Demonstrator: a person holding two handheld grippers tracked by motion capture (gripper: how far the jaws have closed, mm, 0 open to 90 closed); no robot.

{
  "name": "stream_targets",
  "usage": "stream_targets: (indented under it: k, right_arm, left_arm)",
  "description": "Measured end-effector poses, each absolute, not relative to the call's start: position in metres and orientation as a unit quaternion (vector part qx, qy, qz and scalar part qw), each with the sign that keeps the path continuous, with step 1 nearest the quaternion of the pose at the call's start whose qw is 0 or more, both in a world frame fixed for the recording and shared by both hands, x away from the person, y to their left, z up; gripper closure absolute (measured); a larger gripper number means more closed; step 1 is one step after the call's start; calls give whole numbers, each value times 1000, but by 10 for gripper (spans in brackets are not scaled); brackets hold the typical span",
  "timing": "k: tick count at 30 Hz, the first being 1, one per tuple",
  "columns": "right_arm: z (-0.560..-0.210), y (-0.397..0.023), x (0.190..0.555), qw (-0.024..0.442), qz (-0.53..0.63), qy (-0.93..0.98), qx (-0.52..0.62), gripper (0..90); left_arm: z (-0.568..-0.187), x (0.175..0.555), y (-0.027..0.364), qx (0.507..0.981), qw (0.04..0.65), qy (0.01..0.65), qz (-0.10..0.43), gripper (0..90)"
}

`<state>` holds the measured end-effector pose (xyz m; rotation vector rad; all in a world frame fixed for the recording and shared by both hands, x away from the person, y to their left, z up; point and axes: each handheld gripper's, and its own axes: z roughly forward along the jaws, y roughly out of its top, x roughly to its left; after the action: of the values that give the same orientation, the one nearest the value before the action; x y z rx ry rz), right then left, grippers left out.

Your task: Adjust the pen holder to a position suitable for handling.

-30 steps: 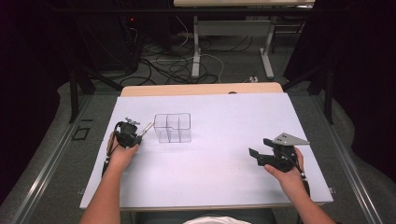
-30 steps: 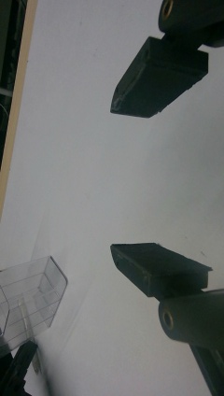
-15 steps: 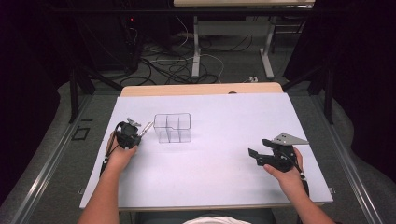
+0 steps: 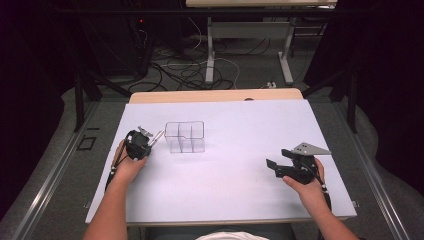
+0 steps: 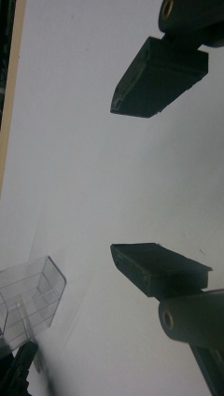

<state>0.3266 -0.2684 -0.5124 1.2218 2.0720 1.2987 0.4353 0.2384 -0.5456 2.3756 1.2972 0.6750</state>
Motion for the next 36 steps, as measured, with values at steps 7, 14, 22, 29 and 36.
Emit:
stream_targets:
  k: [7,14,22,29,36]
  right_arm:
    - [-512,-268,326,207,465,743,435,262]
    - [-512,-264,325,218,462,755,412,302]
    - [-511,-257,322,234,446,773,387,304]
    - [-510,-254,321,237,445,778,376,304]
    - [-510,-252,321,252,438,785,357,311]
  left_arm:
    - [-544,435,241,828,185,480,222,804]
    - [-530,428,249,805,208,515,208,805]
    - [-500,416,261,772,267,541,200,805]
    - [-476,404,262,768,292,530,213,805]
    - [-455,393,259,765,315,520,215,805]
